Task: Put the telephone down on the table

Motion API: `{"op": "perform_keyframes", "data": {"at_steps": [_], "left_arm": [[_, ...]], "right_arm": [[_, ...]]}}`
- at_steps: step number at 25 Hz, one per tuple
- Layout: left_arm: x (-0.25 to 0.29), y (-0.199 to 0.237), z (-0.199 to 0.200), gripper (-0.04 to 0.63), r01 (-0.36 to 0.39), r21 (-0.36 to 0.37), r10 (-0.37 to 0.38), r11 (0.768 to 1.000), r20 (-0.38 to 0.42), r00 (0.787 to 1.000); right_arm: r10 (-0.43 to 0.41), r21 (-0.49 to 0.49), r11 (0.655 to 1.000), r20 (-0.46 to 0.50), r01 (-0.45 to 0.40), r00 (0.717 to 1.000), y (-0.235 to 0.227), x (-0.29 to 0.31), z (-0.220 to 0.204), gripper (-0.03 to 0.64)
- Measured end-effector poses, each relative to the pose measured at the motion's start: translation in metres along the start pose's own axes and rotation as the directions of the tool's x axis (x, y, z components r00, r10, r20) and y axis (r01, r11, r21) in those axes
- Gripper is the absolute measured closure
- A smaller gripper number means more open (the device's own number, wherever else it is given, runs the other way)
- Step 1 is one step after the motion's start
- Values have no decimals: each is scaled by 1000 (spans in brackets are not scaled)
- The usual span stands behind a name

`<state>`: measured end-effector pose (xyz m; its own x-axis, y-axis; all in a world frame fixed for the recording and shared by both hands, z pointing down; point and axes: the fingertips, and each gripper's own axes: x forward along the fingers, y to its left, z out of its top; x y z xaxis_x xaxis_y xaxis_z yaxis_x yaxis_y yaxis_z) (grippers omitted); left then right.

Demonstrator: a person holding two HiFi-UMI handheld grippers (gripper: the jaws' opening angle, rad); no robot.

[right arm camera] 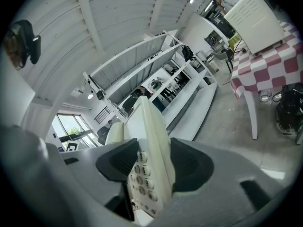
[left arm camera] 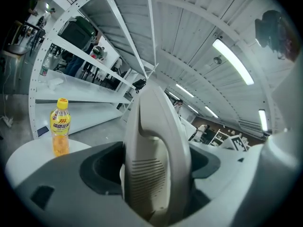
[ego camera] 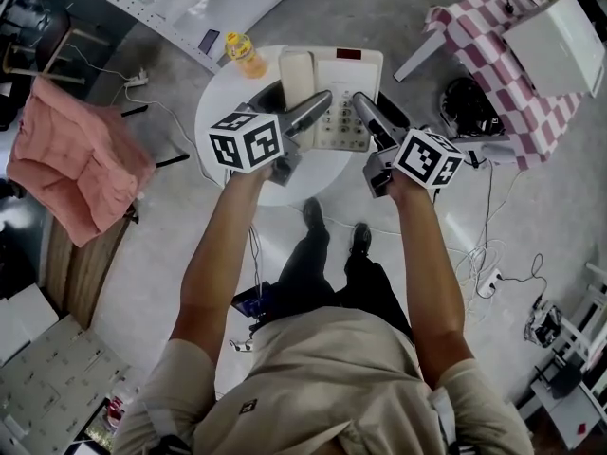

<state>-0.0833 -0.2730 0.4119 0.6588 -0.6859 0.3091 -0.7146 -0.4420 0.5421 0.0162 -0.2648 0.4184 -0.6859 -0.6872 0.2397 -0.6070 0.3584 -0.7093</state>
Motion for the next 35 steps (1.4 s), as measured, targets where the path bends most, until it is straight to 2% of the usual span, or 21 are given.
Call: {"op": "perform_keyframes", "data": {"at_steps": [12,35], "left_arm": [[43,56,-44,212,-13,-41,9,999,-97,995],[99,143,-115,213,-60,-117,35,991,-203,979]], "right_arm": [[-48,63,997,-27,49,999,-63,37,-32,419],[-118,157,979,-102,133,988,-148,94,-91,419]]}}
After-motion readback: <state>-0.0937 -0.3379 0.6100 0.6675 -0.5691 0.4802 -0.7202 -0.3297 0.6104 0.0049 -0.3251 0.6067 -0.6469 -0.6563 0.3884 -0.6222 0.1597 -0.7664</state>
